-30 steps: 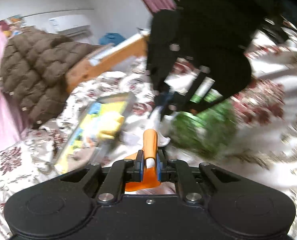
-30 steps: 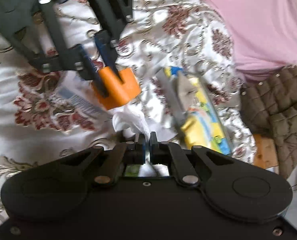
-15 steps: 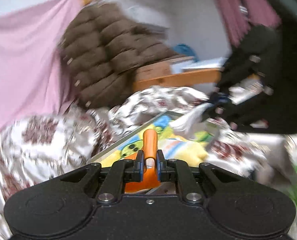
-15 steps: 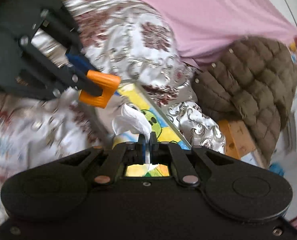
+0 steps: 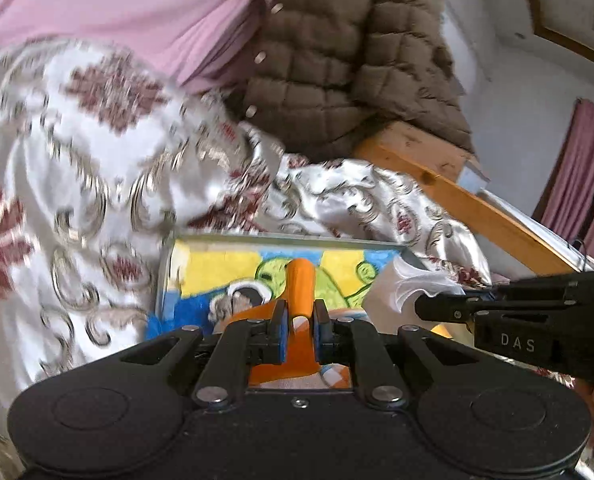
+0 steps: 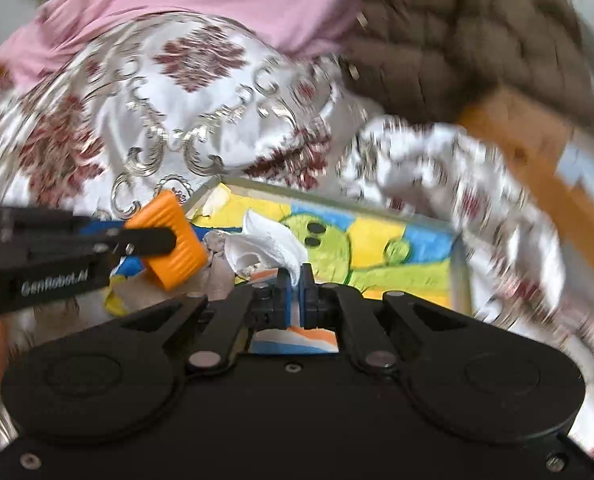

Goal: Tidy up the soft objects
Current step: 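Carry strap and tissue into the metal tray and open both tools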

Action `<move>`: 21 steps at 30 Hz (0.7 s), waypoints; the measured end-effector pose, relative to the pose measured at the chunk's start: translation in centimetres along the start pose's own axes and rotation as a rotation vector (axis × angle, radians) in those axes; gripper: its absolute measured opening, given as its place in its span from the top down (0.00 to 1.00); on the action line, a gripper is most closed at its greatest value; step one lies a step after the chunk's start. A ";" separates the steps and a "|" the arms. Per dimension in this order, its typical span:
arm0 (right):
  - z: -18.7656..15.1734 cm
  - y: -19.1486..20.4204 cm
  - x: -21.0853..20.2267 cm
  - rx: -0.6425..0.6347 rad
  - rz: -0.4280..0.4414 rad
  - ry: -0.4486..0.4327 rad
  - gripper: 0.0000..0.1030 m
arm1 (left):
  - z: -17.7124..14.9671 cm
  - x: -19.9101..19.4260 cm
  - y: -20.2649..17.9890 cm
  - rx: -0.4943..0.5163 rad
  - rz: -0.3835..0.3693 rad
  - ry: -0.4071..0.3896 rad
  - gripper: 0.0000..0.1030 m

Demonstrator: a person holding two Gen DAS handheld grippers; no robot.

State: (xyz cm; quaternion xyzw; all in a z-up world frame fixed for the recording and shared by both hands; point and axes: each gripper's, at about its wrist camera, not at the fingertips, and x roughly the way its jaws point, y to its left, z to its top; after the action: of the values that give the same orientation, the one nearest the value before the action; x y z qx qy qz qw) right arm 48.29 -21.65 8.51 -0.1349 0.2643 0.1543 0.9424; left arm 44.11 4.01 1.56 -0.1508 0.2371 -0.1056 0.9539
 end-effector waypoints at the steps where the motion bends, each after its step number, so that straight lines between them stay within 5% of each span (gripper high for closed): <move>1: -0.3 -0.4 0.6 0.029 0.001 0.012 1.00 | -0.2 0.6 0.3 -0.008 0.004 0.011 0.88; 8: -1.1 -4.0 6.3 0.197 0.025 0.105 1.00 | -1.8 3.5 0.8 0.033 0.034 0.064 0.88; 21: -3.0 -4.7 13.0 0.254 0.055 0.212 1.00 | -4.1 6.3 0.1 0.090 0.037 0.166 0.88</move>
State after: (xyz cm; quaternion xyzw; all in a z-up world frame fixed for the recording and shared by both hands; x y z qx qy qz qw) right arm 59.20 -24.11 -0.17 -0.0230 0.3832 0.1304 0.9141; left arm 47.57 1.42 -4.53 -0.0941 0.3129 -0.1108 0.9386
